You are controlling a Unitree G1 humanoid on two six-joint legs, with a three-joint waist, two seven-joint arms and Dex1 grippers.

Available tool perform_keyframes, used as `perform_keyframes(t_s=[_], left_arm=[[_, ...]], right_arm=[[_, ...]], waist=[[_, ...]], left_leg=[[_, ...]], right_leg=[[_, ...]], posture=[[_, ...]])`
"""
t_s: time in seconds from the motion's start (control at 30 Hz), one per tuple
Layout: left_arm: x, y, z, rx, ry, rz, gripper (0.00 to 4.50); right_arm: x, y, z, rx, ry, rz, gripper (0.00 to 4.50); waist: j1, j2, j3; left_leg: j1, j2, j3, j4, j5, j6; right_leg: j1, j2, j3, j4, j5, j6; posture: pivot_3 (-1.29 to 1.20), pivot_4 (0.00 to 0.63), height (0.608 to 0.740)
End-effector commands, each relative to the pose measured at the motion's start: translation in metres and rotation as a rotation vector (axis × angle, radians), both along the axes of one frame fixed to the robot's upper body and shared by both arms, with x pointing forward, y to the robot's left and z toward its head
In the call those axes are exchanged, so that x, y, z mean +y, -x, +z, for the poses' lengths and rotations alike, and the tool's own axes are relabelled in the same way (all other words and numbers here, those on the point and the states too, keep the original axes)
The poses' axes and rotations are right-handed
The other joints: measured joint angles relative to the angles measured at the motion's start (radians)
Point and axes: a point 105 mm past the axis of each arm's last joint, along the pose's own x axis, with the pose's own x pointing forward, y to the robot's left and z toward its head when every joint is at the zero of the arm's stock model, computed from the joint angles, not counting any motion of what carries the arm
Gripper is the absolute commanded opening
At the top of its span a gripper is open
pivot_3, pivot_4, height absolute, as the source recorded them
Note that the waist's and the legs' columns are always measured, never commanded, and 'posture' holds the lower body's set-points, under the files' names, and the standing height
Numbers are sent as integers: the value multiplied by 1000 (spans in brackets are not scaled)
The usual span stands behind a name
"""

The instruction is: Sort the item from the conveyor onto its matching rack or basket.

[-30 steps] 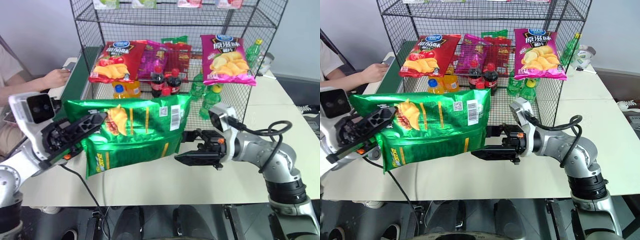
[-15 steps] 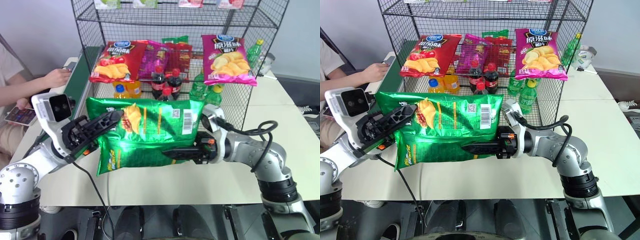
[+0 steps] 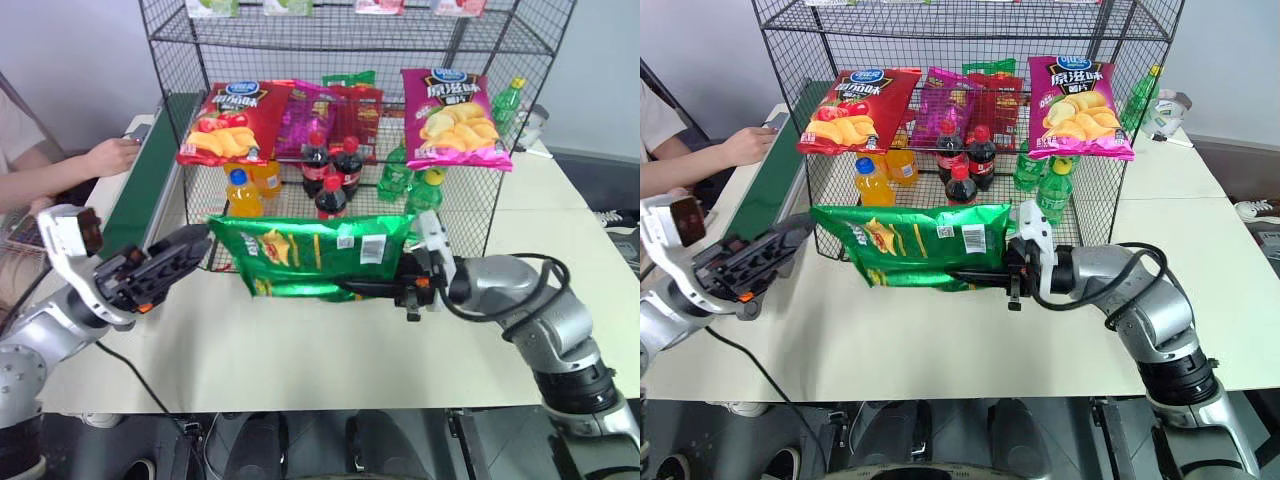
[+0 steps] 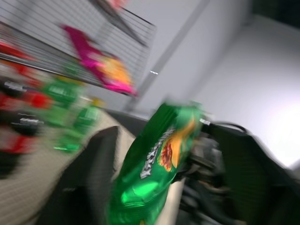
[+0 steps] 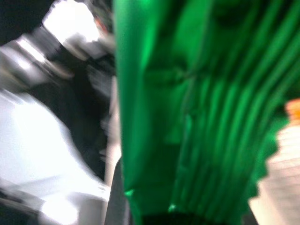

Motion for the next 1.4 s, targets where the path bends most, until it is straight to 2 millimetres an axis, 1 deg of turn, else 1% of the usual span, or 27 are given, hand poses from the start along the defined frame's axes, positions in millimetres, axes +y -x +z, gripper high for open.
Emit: perform_keyframes(t_s=[0.03, 0.07, 0.17, 0.2, 0.23, 0.27, 0.33, 0.4, 0.43, 0.47, 0.5, 0.53, 0.6, 0.67, 0.73, 0.83, 0.9, 1.0, 1.03, 1.2, 1.33, 1.4], left_arm=[[13, 2, 5, -81, -55, 84, 4500], [15, -1, 4, -115, -80, 131, 4500], [16, -4, 1, -118, -81, 171, 4500], [16, -7, 0, -142, -105, 200, 4500], [18, -13, 0, -170, -128, 256, 4500], [20, -18, 0, -189, -142, 295, 4500], [20, -23, 0, -203, -155, 320, 4500], [21, -25, 0, -214, -161, 327, 4500], [21, -26, 0, -221, -165, 332, 4500], [19, -26, -1, -216, -166, 321, 4500], [18, -26, -1, -212, -166, 313, 4500], [16, -26, -2, -216, -174, 309, 4500], [15, -25, -4, -221, -193, 307, 4500], [14, -26, -6, -225, -203, 314, 4500], [14, -26, -9, -220, -206, 320, 4500], [12, -27, -12, -214, -206, 327, 4500], [11, -27, -13, -215, -204, 329, 4500], [11, -27, -17, -215, -219, 338, 4500], [11, -27, -17, -216, -220, 342, 4500], [11, -25, -20, -219, -224, 353, 4500], [9, -25, -23, -223, -227, 356, 4500], [9, -25, -23, -224, -228, 359, 4500]], right_arm=[[-1, 2, 30, -337, 15, -33, 65], [-2, -2, 37, -457, 38, -71, 65], [-2, -14, 75, -733, -18, -190, 65], [-3, -16, 82, -813, -5, -213, 65], [-6, -23, 88, -949, 41, -267, 65], [-8, -26, 91, -1040, 76, -294, 65], [-20, -44, 103, -1174, 122, -445, 65], [-24, -50, 109, -1271, 144, -494, 65], [-24, -52, 110, -1298, 152, -499, 65], [-25, -57, 107, -1322, 187, -514, 65], [-26, -61, 106, -1335, 211, -526, 65], [-31, -75, 101, -1344, 291, -585, 65], [-41, -94, 94, -1369, 417, -678, 65], [-43, -104, 94, -1390, 458, -725, 65], [-48, -121, 93, -1376, 521, -812, 65], [-49, -136, 94, -1361, 567, -895, 65], [-48, -141, 93, -1363, 594, -920, 65], [-49, -154, 86, -1291, 636, -974, 65], [-48, -156, 87, -1270, 624, -1000, 65], [-43, -162, 90, -1219, 582, -1069, 65], [-36, -166, 92, -1203, 571, -1078, 65], [-33, -167, 90, -1162, 546, -1070, 65]], waist=[[2, 0, 0], [2, 0, 0], [3, 0, 0], [3, 0, 0], [3, 0, 0], [5, 0, 0], [10, -2, -1], [16, -2, -1], [18, -1, -1], [18, -1, -1], [18, -1, -1], [16, -1, -1], [16, -1, -1], [17, -1, -1], [16, -1, 0], [15, -1, 0], [16, -1, 0], [15, -1, 0], [15, -1, 0], [15, -1, 0], [13, -1, 0], [10, -1, 0]], left_leg=[[0, 0, 0, 0, 0, 0], [0, 0, 0, 0, 0, 0], [0, 0, 0, 0, 0, 0], [0, 0, 0, 0, 0, 0], [0, 0, 0, 0, 0, 0], [0, 0, 0, 0, 0, 0], [0, 0, 0, 0, 0, -1], [0, 0, 1, 0, 0, -1], [0, 0, 1, 0, 0, -1], [0, 0, 1, 0, 0, -1], [0, 0, 1, 0, 0, -1], [0, 0, 1, 0, 0, -1], [0, 0, 2, 0, 1, -1], [0, 0, 1, 0, 1, -2], [0, 0, 2, 0, 1, -2], [0, 0, 2, 0, 1, -2], [-1, 0, 2, -1, 2, -3], [-1, 0, 2, -1, 3, -6], [-1, 0, 2, -1, 3, -6], [-1, 0, 2, -1, 2, -3], [-1, 0, 2, -1, 2, -3], [-1, 0, 2, -1, 2, -3]], right_leg=[[0, 0, 0, 0, 0, 0], [0, 0, 0, 0, 0, 0], [1, -1, 0, -1, 0, 0], [1, -1, 0, -1, 0, 0], [1, -1, 0, -1, 0, 0], [1, -1, 0, -1, 0, 0], [1, -1, -1, -2, 0, 0], [1, -1, 0, -2, 0, 0], [1, -1, 0, -2, 0, 0], [0, -2, 0, -2, 0, 0], [0, -2, 0, -2, 0, 0], [0, -2, 0, -2, 0, 0], [0, -2, 1, -2, 0, 0], [0, -2, 0, -2, 0, 0], [0, -2, 1, -2, 0, 0], [0, -1, 1, -2, 0, 0], [-1, -1, 1, -2, 0, 0], [-1, -1, 1, -2, 0, 0], [-1, -1, 1, -2, 0, 0], [-2, -2, 1, -1, 0, 0], [-2, -2, 1, 0, 0, 0], [-2, -2, 1, 0, 0, 0]], posture=[[0, 150, 739], [0, 150, 739], [0, 150, 739], [0, 150, 739], [0, 150, 739], [0, 150, 739], [0, 150, 739], [0, 150, 739], [0, 150, 739], [0, 150, 739], [0, 150, 739], [0, 150, 739], [0, 150, 739], [0, 150, 739], [0, 150, 739], [0, 150, 739], [0, 150, 739], [0, 150, 739], [0, 150, 739], [0, 150, 739], [0, 150, 739], [0, 150, 739]])
